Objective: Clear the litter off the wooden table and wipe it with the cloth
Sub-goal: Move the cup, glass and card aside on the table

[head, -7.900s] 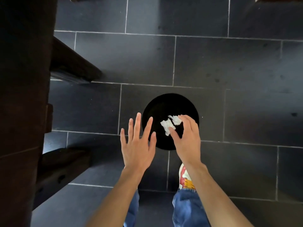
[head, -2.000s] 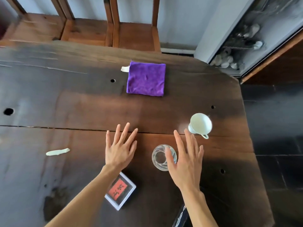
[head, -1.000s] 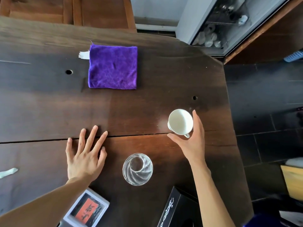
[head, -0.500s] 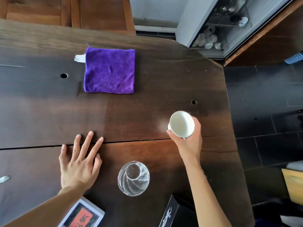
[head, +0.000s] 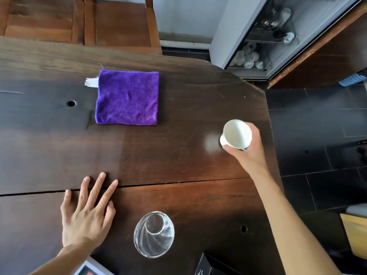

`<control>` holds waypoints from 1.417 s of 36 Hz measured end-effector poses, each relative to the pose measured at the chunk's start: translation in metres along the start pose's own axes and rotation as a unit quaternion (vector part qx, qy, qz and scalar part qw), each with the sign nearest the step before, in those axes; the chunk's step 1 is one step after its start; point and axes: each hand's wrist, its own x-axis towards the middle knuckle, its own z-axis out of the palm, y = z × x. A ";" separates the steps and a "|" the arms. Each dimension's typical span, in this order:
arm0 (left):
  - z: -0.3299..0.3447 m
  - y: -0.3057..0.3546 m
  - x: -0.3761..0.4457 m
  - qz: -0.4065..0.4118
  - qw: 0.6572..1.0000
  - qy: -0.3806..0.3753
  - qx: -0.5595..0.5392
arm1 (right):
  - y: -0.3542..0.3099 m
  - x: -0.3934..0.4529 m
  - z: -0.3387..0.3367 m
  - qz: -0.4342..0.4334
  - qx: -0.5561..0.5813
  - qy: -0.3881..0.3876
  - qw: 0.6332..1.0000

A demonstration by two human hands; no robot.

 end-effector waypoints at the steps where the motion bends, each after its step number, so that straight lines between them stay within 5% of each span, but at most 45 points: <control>1: 0.000 0.000 0.000 -0.002 1.000 -0.001 -0.001 | 0.001 0.006 -0.001 -0.010 -0.007 -0.010 1.000; 19: -0.004 0.001 0.001 -0.008 0.999 -0.032 0.004 | -0.005 0.050 -0.009 -0.017 -0.053 -0.114 0.992; 38: 0.000 -0.002 0.000 -0.007 0.999 -0.034 0.007 | -0.019 0.009 0.051 0.084 0.094 0.156 0.980; 51: -0.002 -0.002 0.000 -0.011 0.999 -0.036 0.009 | -0.009 0.031 0.008 0.061 0.010 0.032 0.998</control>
